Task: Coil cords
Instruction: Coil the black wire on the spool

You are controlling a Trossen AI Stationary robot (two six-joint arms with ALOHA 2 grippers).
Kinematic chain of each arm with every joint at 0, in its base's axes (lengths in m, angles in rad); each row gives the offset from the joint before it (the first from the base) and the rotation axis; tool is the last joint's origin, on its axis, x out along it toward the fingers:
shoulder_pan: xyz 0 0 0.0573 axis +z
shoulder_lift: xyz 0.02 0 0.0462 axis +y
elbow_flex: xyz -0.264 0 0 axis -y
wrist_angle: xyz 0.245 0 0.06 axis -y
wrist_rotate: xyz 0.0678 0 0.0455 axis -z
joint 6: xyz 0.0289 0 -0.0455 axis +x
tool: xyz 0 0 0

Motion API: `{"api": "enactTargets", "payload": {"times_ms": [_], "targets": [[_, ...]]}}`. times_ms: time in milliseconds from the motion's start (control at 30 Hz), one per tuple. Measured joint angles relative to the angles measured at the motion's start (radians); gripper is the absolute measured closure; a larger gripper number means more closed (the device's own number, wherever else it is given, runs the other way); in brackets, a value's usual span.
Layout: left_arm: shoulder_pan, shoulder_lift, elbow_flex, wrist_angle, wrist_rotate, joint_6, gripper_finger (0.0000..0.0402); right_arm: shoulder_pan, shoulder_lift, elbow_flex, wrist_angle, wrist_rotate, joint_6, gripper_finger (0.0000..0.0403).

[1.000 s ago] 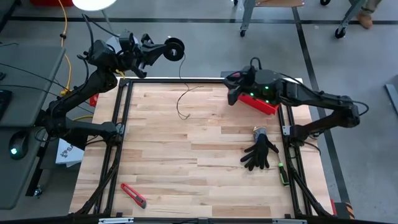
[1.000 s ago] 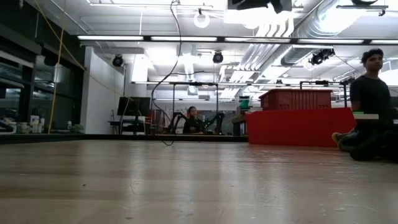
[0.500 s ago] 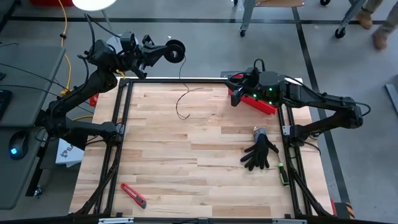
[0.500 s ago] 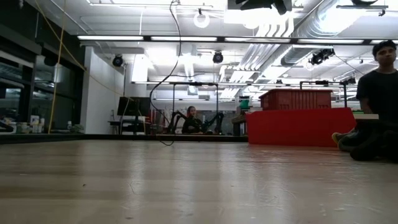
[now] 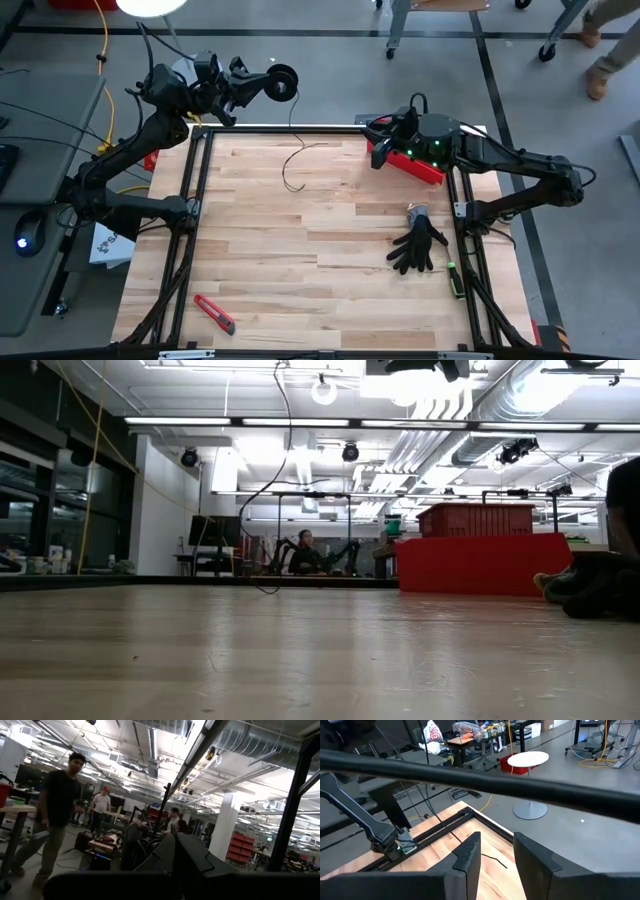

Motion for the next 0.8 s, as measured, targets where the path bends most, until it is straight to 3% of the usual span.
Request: {"api": "enactTargets", "payload": {"times_ms": [567, 800], "targets": [[0.000, 0.000, 0.000, -0.005, 0.005, 0.000, 0.0398, 0.000, 0.000, 0.000, -0.002, 0.000, 0.000, 0.0295], [0.000, -0.001, 0.000, -0.023, 0.067, -0.002, 0.0398, 0.000, 0.000, 0.000, -0.003, -0.036, 0.000, 0.0295]]}}
